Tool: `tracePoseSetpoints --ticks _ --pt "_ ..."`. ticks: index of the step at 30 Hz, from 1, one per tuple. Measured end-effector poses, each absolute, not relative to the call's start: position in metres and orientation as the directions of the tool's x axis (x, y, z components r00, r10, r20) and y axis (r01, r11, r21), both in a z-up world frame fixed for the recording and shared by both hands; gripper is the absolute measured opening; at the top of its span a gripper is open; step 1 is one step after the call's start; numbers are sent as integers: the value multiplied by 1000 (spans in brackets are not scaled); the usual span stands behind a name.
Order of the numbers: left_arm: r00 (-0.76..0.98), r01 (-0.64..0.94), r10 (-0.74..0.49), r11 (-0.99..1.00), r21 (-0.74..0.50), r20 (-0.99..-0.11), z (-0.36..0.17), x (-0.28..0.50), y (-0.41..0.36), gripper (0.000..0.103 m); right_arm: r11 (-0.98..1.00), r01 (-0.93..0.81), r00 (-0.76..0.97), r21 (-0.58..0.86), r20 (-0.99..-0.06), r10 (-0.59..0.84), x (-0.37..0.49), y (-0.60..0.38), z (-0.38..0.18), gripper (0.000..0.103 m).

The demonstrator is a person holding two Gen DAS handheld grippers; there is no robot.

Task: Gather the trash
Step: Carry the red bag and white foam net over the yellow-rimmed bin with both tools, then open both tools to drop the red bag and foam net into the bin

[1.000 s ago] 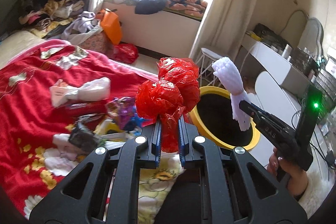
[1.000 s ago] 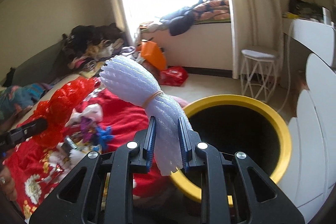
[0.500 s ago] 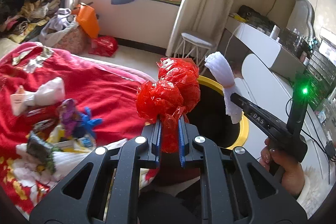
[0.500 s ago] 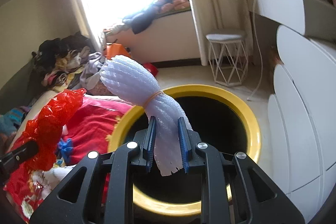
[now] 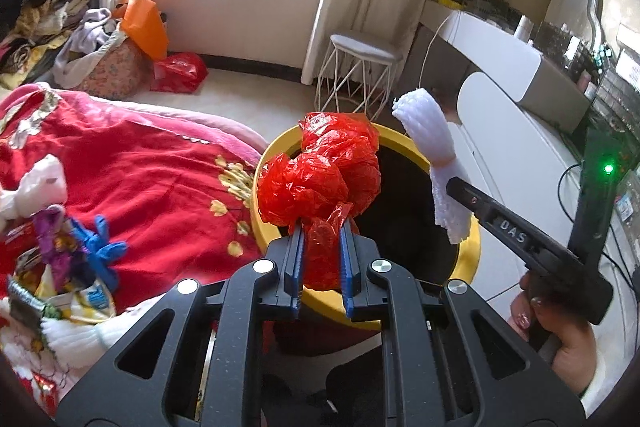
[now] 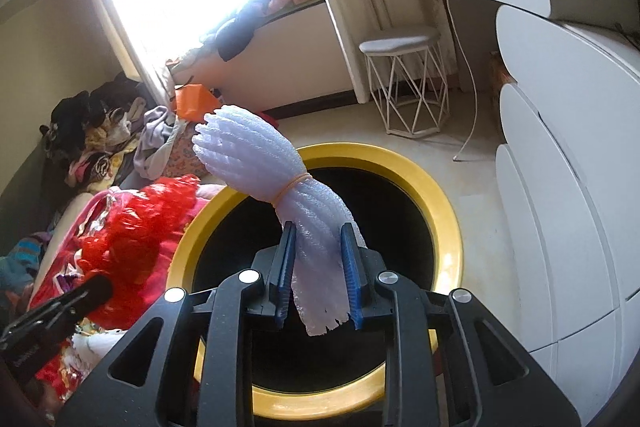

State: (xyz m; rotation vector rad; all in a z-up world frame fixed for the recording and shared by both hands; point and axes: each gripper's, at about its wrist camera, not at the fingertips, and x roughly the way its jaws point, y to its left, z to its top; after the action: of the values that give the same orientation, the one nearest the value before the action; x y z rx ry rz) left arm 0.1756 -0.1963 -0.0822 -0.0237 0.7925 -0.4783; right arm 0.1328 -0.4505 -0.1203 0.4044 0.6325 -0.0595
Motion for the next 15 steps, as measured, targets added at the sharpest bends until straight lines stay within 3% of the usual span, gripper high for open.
tracePoseSetpoints --ticks 1,3,5,8,11,15 --pt "600 405 -421 893 -195 -681 -83 177 -199 11 917 180 805 355 -589 70 134 -451 -120 27" --pt "591 412 -427 889 -200 -684 -87 181 -201 24 910 195 798 367 -598 71 135 -455 -122 32" --pt "596 406 -426 891 -203 -681 -88 183 -201 64 902 210 794 377 -604 68 135 -458 -124 35" --pt "605 395 -441 889 -231 -663 -87 181 -194 84 901 215 796 376 -602 62 132 -458 -123 46" --pt "619 360 -433 898 -253 -655 -85 177 -181 92 915 201 805 350 -591 50 130 -452 -119 52" --pt "647 337 -417 907 -251 -638 -78 167 -166 92 936 158 823 315 -566 51 127 -441 -113 59"
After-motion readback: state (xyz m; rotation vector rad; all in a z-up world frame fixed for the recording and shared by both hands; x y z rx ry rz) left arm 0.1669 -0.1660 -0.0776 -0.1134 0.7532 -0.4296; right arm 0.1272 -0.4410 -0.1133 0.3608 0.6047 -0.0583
